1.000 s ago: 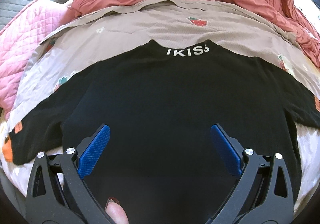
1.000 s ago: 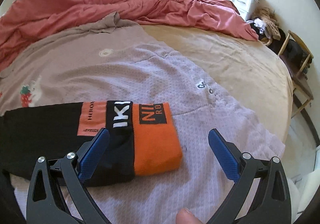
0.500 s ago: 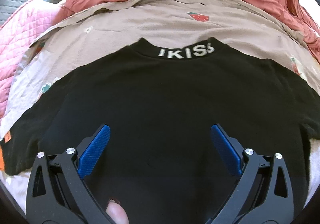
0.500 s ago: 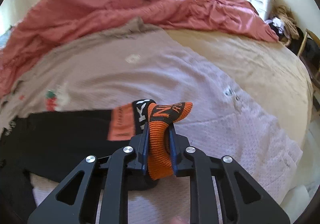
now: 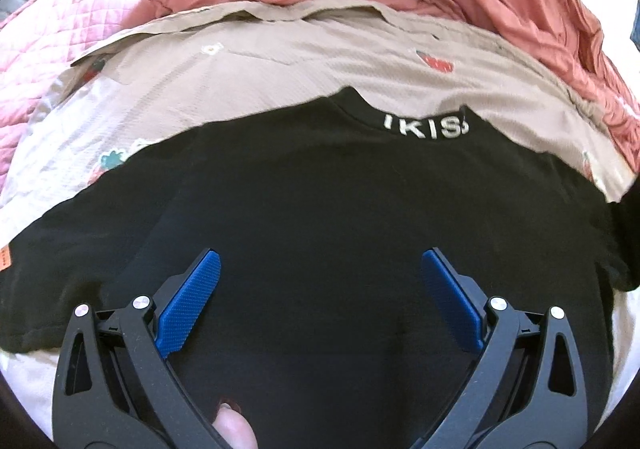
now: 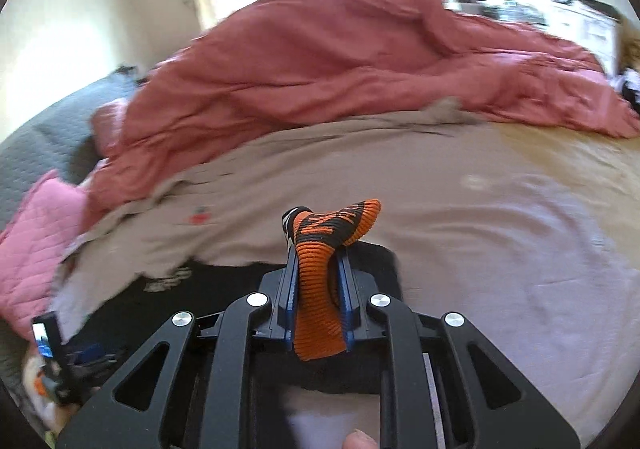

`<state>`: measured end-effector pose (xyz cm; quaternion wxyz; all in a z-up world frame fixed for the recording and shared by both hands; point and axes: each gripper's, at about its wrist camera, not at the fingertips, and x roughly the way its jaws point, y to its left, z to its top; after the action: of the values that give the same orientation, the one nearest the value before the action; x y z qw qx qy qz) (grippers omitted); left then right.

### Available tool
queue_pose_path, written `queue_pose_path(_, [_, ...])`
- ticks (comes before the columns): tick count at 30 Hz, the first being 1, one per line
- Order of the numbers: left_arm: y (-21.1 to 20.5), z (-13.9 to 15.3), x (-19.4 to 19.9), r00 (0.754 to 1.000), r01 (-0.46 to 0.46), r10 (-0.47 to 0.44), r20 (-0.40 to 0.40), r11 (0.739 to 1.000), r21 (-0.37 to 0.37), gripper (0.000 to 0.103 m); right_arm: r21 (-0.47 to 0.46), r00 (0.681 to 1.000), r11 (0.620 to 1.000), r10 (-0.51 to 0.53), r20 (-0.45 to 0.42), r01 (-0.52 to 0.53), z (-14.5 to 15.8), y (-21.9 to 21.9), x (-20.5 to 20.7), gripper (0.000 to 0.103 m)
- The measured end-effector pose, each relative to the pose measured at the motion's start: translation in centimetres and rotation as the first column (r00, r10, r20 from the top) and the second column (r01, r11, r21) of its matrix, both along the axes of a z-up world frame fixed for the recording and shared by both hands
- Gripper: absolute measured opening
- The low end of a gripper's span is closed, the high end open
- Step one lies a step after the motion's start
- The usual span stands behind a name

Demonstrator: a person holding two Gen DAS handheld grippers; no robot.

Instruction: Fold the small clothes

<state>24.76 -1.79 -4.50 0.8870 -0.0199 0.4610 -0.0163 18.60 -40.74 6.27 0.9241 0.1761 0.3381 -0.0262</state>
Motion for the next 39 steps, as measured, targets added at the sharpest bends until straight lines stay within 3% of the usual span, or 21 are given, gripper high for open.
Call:
queue_pose_path(4, [1.3,0.2,0.1,1.000,-0.010,0.010,-0.004,0.999,-0.039,0.094,0.008,0.994,0.994,0.108,-0.011,-0.108,0.2,6.2,2.5,0.016])
queue_pose_path(15, [5.1,-0.3,0.6,0.994,-0.106,0.103,-0.022,0.982,-0.157,0.094,0.059,0.956,0.961,0.275,-0.105,-0.270,-3.2,16.8,5.9,0.020])
queue_pose_path(19, [5.7,-0.3,0.7,0.994,-0.110,0.108,-0.018,0.975,-0.196,0.094,0.146,0.934,0.930,0.349,-0.076,-0.336,-3.6,18.4,5.8,0.027])
queue_pose_path(26, [5.9,-0.3,0.6,0.997,-0.082,0.081,-0.015,0.954,-0.290,0.094,0.042,0.945,0.948,0.319,-0.069,-0.316,-3.7,17.3,4.7,0.038])
queue_pose_path(27, [5.8,-0.3,0.7,0.998,-0.068,0.067,-0.016,0.950,-0.306,0.092,0.028,0.947,0.950,0.312,-0.080,-0.311,-4.1,17.1,4.5,0.039])
queue_pose_path(31, [4.2,-0.8,0.9,0.999,0.010,-0.023,-0.027,0.915,-0.404,0.065,-0.013,0.959,0.965,0.260,-0.115,-0.263,-5.9,15.6,3.8,0.044])
queue_pose_path(35, [1.9,-1.4,1.4,0.995,0.072,-0.095,-0.030,0.895,-0.440,0.054,-0.003,0.967,0.976,0.216,-0.135,-0.218,-7.2,13.5,2.6,0.045])
queue_pose_path(38, [0.2,-1.9,2.1,0.994,0.087,-0.107,-0.024,0.905,-0.417,0.046,0.009,0.973,0.982,0.189,-0.134,-0.189,-7.7,12.2,1.7,0.045])
queue_pose_path(39, [-0.5,-2.0,2.3,0.994,0.087,-0.104,-0.024,0.917,-0.389,0.033,0.015,0.974,0.983,0.181,-0.134,-0.181,-7.9,11.8,1.4,0.045])
